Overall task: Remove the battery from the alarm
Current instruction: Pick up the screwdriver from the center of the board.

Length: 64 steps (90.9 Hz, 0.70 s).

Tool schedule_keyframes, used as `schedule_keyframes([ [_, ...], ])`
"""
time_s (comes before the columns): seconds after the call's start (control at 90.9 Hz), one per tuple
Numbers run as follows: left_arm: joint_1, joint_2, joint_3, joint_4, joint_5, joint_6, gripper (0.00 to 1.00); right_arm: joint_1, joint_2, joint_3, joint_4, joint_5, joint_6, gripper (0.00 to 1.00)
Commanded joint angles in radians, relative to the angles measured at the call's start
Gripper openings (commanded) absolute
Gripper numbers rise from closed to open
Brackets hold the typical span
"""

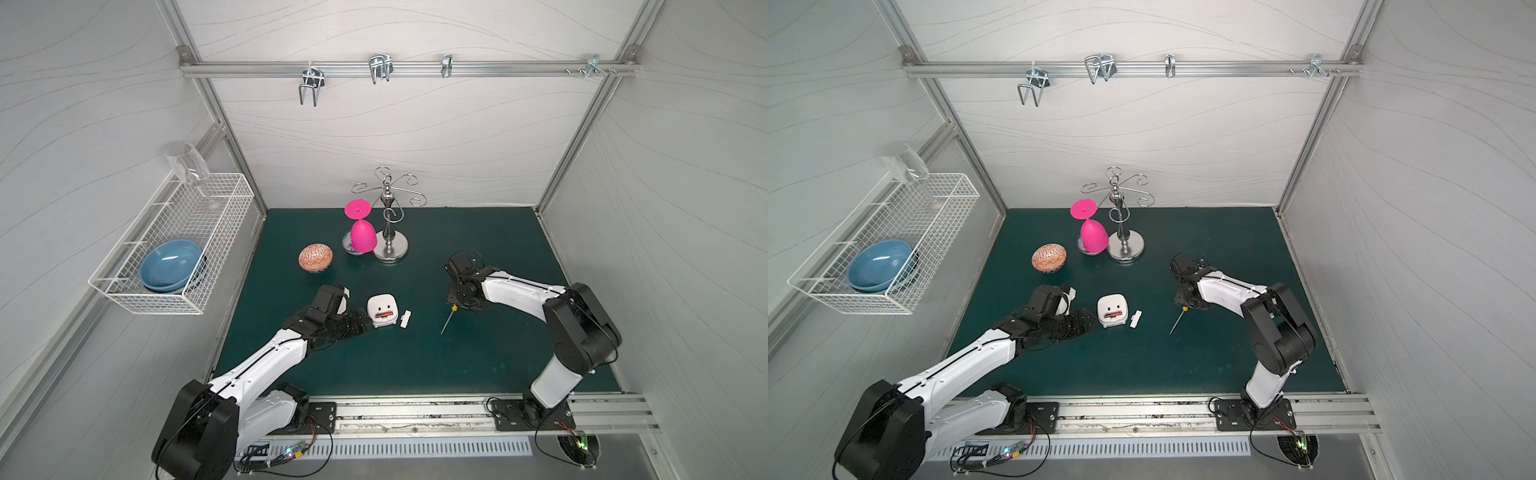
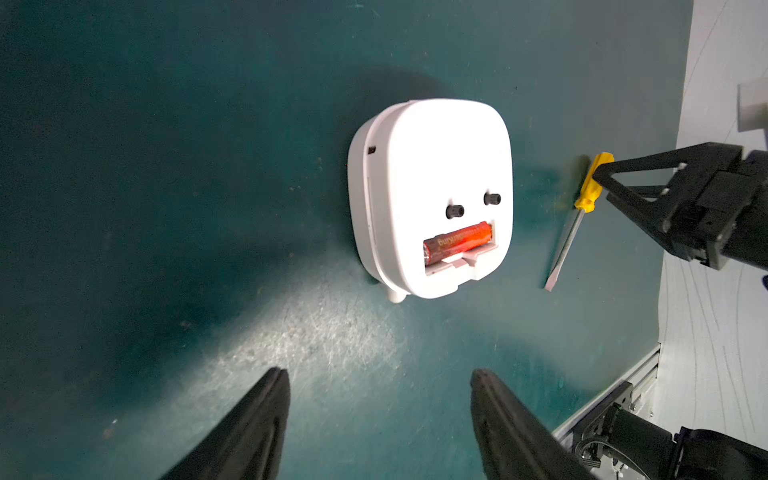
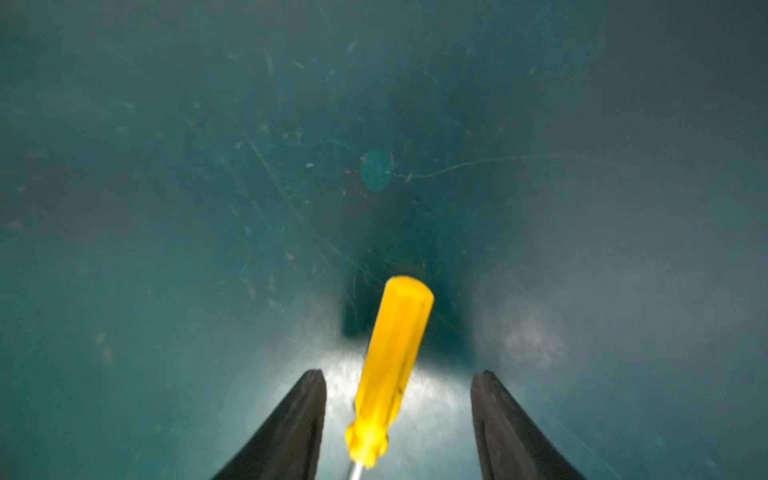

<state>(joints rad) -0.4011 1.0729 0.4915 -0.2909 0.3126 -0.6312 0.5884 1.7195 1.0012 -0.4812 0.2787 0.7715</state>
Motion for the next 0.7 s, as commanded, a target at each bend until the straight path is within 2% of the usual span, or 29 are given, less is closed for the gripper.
schedule_keyframes([
  [0.0,0.004,-0.015,0.013,0.006,0.021,0.031,0.72,-0.006,0.041,0.021,-0.003,-0.031,0.017,0.49],
  [0.154,-0.021,-0.053,0.012,0.034,0.053,0.063,0.71,-0.006,0.021,0.011,-0.001,-0.060,0.028,0.27],
  [0.275,-0.098,-0.086,0.019,0.096,0.073,0.089,0.72,0.003,-0.096,-0.005,-0.002,-0.061,0.004,0.12],
  [0.462,-0.227,-0.041,0.075,0.236,0.121,0.108,0.77,0.034,-0.338,-0.072,0.002,-0.109,-0.015,0.07],
  [0.539,-0.293,0.027,0.123,0.287,0.117,0.114,0.79,0.062,-0.418,-0.088,-0.004,-0.123,0.005,0.07],
  [0.693,-0.383,0.193,0.234,0.355,0.122,0.115,0.81,0.145,-0.520,-0.081,-0.047,-0.057,0.063,0.07],
])
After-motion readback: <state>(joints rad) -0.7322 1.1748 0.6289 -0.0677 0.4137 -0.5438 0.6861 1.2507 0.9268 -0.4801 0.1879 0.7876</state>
